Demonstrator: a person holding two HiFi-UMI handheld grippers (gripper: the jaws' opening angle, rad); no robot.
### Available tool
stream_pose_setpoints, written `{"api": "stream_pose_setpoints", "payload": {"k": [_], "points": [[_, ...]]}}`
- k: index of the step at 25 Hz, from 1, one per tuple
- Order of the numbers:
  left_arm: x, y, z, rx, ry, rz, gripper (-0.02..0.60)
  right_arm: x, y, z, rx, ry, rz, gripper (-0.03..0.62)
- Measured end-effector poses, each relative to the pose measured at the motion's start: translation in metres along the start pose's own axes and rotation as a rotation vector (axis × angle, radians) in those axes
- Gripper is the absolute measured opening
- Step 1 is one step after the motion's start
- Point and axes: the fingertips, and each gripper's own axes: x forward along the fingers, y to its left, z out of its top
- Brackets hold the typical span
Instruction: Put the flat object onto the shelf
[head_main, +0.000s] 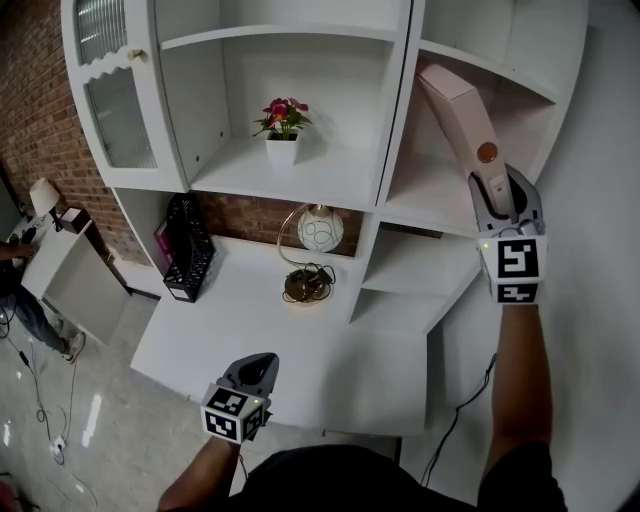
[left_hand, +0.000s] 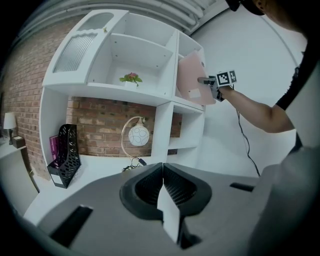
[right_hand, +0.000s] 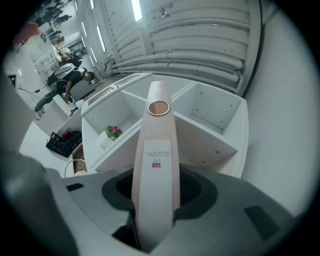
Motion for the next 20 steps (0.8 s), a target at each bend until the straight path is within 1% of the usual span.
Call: {"api": "stream_pose_setpoints", "payload": {"k": [20], "points": [[0.006, -0.010, -0.004, -0.003, 0.009, 0.003, 0.005, 0.065, 0.011, -0.028, -0.034, 0.073, 0.032, 0.179]]}}
